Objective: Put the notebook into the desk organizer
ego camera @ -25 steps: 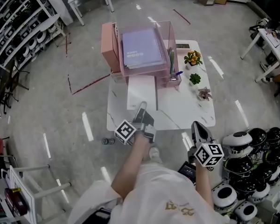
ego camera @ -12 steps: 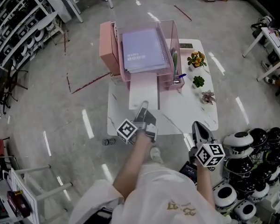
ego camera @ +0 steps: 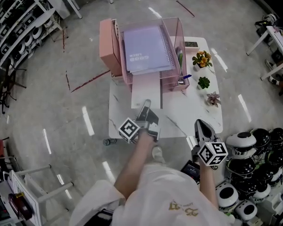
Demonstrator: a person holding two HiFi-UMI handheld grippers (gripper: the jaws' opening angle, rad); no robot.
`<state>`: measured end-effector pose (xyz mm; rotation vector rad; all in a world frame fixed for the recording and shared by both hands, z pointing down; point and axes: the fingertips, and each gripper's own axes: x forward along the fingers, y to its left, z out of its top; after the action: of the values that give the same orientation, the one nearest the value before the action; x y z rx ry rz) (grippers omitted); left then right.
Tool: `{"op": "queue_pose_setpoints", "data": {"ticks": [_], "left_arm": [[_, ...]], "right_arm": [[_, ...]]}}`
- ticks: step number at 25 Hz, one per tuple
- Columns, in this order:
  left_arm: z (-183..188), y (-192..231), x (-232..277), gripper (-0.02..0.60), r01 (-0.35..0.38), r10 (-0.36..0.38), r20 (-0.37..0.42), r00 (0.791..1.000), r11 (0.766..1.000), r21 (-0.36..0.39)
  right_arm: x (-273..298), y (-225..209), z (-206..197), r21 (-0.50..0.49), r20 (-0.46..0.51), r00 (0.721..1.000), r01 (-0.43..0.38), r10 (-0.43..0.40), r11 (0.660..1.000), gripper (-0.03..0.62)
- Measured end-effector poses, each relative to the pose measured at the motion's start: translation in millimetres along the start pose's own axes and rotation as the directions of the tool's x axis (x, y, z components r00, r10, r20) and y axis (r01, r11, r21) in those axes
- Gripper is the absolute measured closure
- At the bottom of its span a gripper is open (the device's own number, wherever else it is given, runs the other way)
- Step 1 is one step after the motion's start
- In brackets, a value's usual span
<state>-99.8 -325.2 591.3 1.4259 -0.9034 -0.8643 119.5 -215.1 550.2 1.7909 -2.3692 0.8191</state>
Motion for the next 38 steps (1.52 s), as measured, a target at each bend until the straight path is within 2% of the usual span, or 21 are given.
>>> {"op": "queue_pose_setpoints", "data": {"ticks": [6,12,21,30,35,38], "left_arm": [[9.8,-2.2,9.0,0.555,0.011,-0.011,-0.002,1.0,1.0,-0.017],[16.0,0.9,20.6,0.555,0.001,-0.001,-0.001,1.0,1.0,-0.003],[24.3,6.0,47.5,0.549,-0.008,0.008,0.002,1.0,1.0,-0.002],[26.8,20.5,66.4,0.449,-0.035,0.036,0.005,0.999,0.999,-0.038],[27.7,18.9,69.9,0.434,-0.044,0.044,-0.002,0.999,0.999,-0.013],[24.4,13.2,67.4,0.385,-0.035,0.035,-0.015,0.999,0.999,0.012]], "right_arm": [[29.3,7.3,5.6,-0.013,-0.015,1.0,-0.025,0.025,1.0,0.582],[48.7,12.1,7.6,-0.022,-0.032,0.998,-0.05,0.049,0.999,0.582],[50.3,3.0,8.0,-0.005,-0.034,0.999,-0.027,0.027,1.0,0.582],[52.7,-0.9,6.9,0.0,-0.038,0.999,-0.026,0.026,1.0,0.582],[53.5,-0.9,10.7,-0.002,-0.033,0.999,-0.03,0.03,1.0,0.582],[52.3,-0.5,15.5,-0.005,-0.021,0.999,-0.034,0.034,0.999,0.582]]}}
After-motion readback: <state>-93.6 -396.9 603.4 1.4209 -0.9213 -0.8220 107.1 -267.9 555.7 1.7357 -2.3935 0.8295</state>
